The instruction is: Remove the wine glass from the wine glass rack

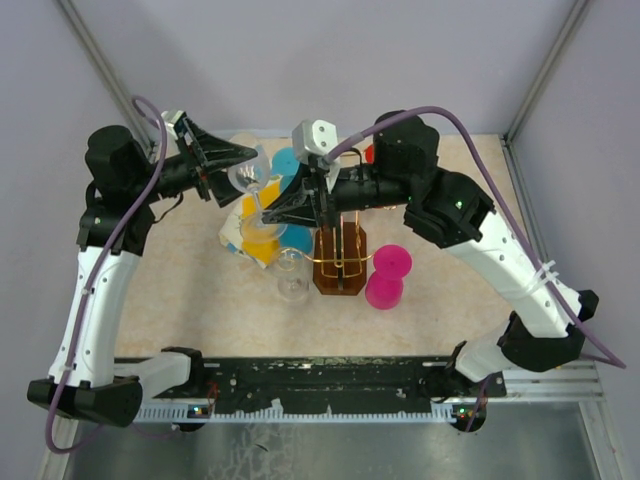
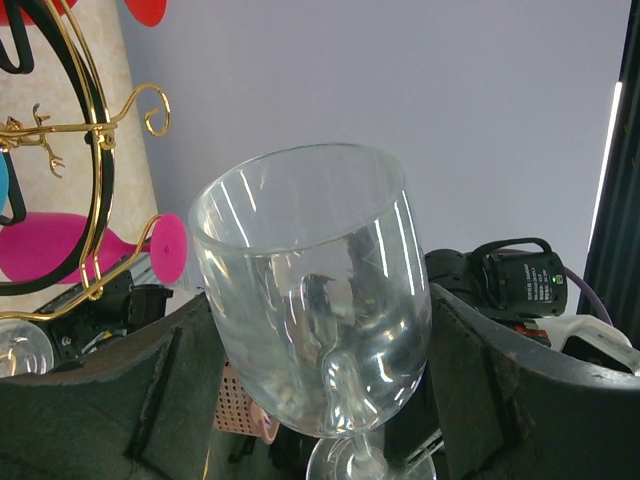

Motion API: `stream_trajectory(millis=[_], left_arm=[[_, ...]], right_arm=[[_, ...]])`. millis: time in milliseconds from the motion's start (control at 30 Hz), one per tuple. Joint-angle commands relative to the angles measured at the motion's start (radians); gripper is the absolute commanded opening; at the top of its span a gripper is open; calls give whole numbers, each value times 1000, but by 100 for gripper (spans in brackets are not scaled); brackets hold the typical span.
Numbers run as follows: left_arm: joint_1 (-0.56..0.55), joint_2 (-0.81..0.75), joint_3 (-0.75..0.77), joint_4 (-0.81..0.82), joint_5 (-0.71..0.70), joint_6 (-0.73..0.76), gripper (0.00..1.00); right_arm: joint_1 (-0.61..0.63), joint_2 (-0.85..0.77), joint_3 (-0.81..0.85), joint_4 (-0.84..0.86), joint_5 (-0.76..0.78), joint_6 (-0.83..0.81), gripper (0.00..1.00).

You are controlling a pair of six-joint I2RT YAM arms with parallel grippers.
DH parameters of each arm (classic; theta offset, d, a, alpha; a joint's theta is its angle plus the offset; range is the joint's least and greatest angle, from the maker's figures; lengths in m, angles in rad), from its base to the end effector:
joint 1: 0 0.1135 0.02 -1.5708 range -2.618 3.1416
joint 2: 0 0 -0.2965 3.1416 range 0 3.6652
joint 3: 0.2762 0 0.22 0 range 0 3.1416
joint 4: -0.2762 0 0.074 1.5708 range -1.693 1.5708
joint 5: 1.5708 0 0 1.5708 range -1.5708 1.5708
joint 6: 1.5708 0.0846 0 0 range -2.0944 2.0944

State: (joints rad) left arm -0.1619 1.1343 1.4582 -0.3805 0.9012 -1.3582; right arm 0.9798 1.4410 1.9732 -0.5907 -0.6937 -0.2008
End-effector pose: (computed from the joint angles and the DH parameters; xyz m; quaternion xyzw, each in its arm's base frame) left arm 0.1892 -0.0981 0.4993 -0.1213 0.7091 -0.6554 0.2300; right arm 0.1068 0.2563 0.5585 -0.5746 0.4386 0.4738 0.5030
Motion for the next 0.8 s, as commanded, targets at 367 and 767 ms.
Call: stream_trajectory(millis=[367, 767], left_arm=[[-2, 20, 28, 60, -92, 92, 45], [12, 218, 231, -14, -441, 429, 45]], right_arm=[[14, -161, -22, 24, 174, -25, 99], [14, -315, -130, -69, 578, 4, 99]])
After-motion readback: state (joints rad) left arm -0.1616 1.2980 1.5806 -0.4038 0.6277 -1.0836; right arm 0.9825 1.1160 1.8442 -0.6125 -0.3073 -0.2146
